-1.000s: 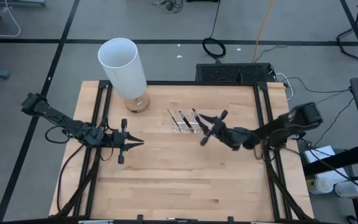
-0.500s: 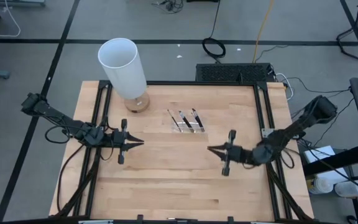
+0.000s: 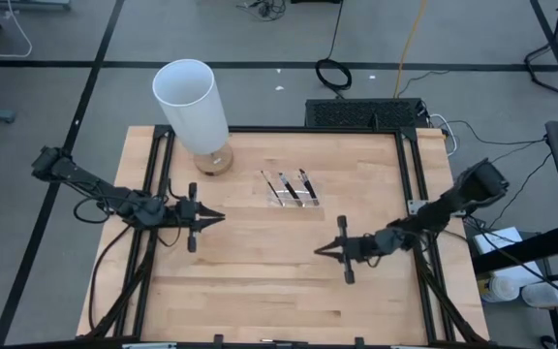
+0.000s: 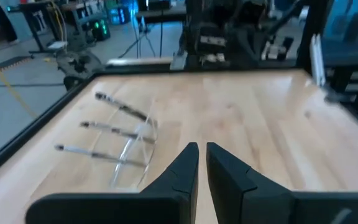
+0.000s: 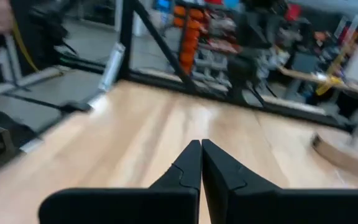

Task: Put items in baskets/containers
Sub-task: Return to home position

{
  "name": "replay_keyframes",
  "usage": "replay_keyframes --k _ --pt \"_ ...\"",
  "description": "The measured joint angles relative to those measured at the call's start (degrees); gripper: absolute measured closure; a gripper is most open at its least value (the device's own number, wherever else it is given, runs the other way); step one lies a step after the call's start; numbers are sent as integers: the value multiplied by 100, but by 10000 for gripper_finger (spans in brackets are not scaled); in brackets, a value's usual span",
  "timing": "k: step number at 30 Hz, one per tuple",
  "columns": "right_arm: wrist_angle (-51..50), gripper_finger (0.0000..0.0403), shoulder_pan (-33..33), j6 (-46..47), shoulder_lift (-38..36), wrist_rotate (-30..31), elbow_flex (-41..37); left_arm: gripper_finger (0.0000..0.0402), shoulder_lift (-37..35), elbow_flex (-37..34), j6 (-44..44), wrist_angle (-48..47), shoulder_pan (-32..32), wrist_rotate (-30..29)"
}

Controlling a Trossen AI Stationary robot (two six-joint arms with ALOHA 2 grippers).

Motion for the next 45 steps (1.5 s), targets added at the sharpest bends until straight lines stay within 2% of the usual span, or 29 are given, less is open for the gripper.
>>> replay_keyframes --k 3,7,11,37,45 --pt "-9 402 -230 244 75 -66 -43 360 2 0 2 -344 71 0" --pt "-20 402 -501 467 108 -443 -49 360 0 0 -16 -693 186 0" --pt "-74 403 -626 824 108 -705 -49 360 2 -2 -112 -723 241 2" --pt "164 403 -741 671 106 -695 -49 360 0 -2 38 -754 223 -70" --pt "206 403 -791 912 106 -689 -49 360 0 -2 -10 -748 223 -72"
